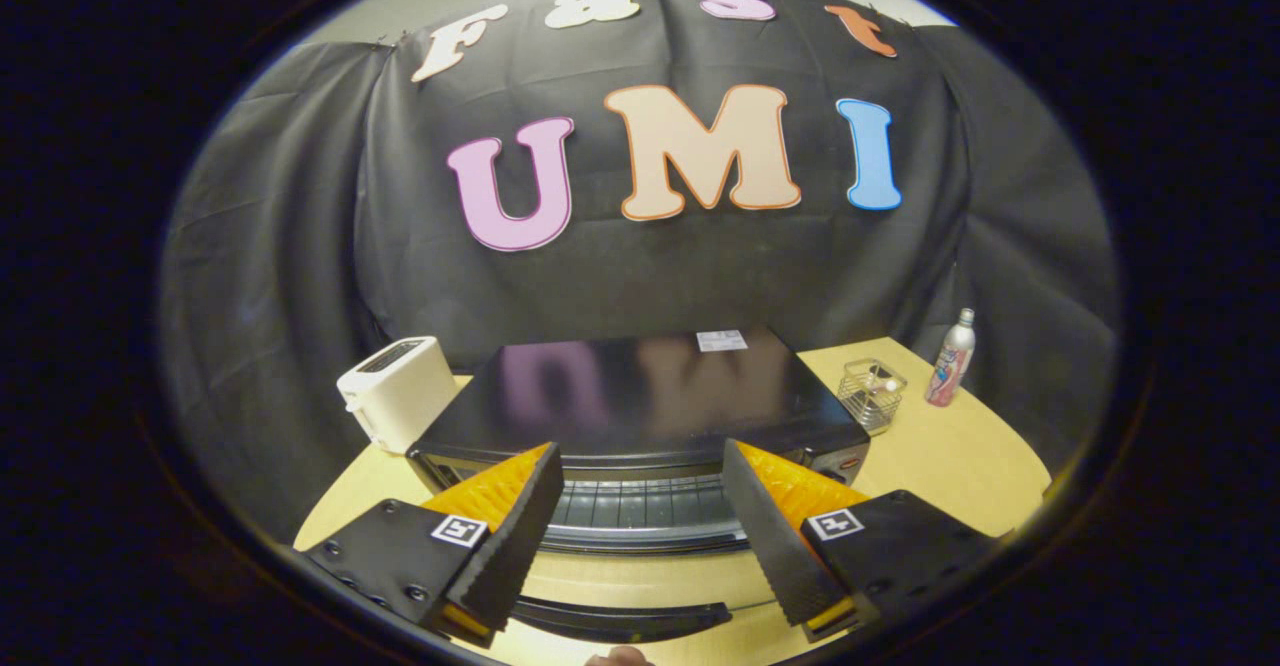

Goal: Open the toaster oven, put the food inside, and close the toaster oven door.

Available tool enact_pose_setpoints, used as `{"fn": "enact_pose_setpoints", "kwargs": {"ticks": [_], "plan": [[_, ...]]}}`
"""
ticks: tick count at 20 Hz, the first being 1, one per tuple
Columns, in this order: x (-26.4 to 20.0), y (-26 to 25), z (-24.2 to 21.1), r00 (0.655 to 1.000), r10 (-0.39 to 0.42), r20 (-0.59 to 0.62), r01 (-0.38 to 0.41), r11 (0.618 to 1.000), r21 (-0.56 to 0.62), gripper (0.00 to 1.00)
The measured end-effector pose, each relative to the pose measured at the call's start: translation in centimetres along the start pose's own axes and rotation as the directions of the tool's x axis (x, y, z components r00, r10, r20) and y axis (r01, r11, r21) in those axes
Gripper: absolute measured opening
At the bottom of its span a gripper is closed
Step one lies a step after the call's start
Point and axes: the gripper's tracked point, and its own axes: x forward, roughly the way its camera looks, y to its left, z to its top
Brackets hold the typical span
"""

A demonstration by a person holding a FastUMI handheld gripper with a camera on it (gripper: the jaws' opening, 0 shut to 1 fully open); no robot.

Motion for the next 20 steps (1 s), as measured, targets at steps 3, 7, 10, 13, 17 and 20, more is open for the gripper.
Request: {"fn": "enact_pose_setpoints", "kwargs": {"ticks": [3, 7, 10, 13, 17, 20], "plan": [[-0.9, 0.6, -1.4, 1.000, 0.009, -0.020, -0.010, 0.999, -0.039, 0.99], [-2.5, 1.1, -3.9, 0.998, 0.019, -0.056, -0.022, 0.998, -0.066, 0.99], [-3.2, 1.7, -6.9, 0.992, 0.033, -0.120, -0.042, 0.996, -0.079, 0.99], [-4.1, 1.8, -9.1, 0.988, 0.033, -0.149, -0.048, 0.994, -0.097, 1.00], [-4.4, 1.4, -10.6, 0.984, 0.041, -0.173, -0.047, 0.999, -0.029, 0.99], [-4.8, 1.5, -11.9, 0.979, 0.039, -0.202, -0.048, 0.998, -0.039, 1.00]]}}
